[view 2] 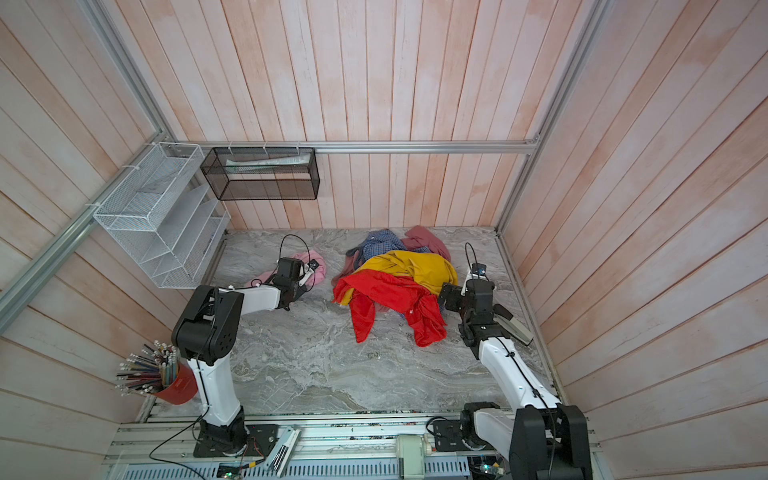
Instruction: Pick out a specific cloth from the pile
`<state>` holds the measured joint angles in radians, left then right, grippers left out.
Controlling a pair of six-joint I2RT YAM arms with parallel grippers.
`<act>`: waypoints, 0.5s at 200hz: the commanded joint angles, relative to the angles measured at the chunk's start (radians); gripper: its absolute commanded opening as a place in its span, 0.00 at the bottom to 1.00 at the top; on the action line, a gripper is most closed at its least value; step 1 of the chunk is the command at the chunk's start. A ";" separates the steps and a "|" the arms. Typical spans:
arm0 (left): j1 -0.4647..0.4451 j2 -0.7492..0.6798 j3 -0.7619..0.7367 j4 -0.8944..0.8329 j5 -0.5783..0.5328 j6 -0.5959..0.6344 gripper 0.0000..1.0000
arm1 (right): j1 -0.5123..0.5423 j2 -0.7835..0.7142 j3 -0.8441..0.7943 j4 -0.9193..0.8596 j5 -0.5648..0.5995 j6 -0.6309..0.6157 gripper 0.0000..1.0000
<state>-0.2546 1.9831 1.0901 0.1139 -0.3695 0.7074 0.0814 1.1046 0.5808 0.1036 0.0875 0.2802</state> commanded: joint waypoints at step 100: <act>0.057 -0.103 0.032 -0.012 -0.125 -0.169 0.88 | -0.011 -0.011 -0.001 0.027 0.018 -0.085 0.98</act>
<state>-0.2016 1.9427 1.0912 0.1112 -0.4553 0.5930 0.0803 1.1007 0.5808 0.1089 0.0929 0.2306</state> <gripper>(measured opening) 0.851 0.978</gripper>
